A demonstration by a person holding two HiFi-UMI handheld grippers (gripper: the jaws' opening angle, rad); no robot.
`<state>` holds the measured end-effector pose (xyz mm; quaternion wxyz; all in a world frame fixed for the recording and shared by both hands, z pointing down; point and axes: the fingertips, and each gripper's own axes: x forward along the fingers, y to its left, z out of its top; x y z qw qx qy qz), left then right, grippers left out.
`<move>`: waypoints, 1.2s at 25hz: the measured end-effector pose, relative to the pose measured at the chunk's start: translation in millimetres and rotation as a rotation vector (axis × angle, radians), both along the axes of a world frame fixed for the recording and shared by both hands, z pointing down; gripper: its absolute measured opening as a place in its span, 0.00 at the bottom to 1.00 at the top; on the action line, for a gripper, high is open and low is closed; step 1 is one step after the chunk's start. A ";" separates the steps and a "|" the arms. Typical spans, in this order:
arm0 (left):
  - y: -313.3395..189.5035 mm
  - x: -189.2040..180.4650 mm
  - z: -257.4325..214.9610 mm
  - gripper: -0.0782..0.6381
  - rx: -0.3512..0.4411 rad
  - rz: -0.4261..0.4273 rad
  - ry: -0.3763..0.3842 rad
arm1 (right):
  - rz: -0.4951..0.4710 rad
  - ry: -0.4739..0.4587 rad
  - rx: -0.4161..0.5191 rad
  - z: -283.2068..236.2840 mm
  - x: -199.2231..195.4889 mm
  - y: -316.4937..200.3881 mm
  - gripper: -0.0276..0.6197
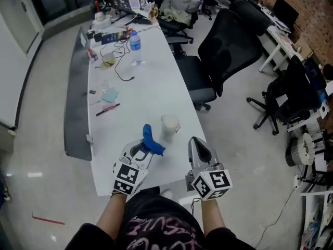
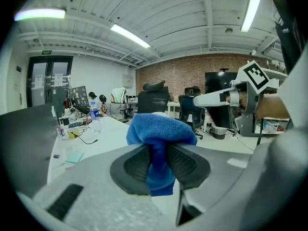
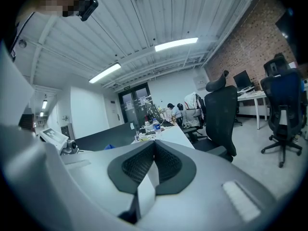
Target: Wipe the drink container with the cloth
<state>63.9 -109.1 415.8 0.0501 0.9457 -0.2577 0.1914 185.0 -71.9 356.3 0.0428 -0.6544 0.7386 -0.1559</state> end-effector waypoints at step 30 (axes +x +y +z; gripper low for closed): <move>60.3 -26.4 -79.6 0.23 0.137 -0.096 0.126 | 0.022 0.022 0.072 -30.0 -4.9 85.2 0.03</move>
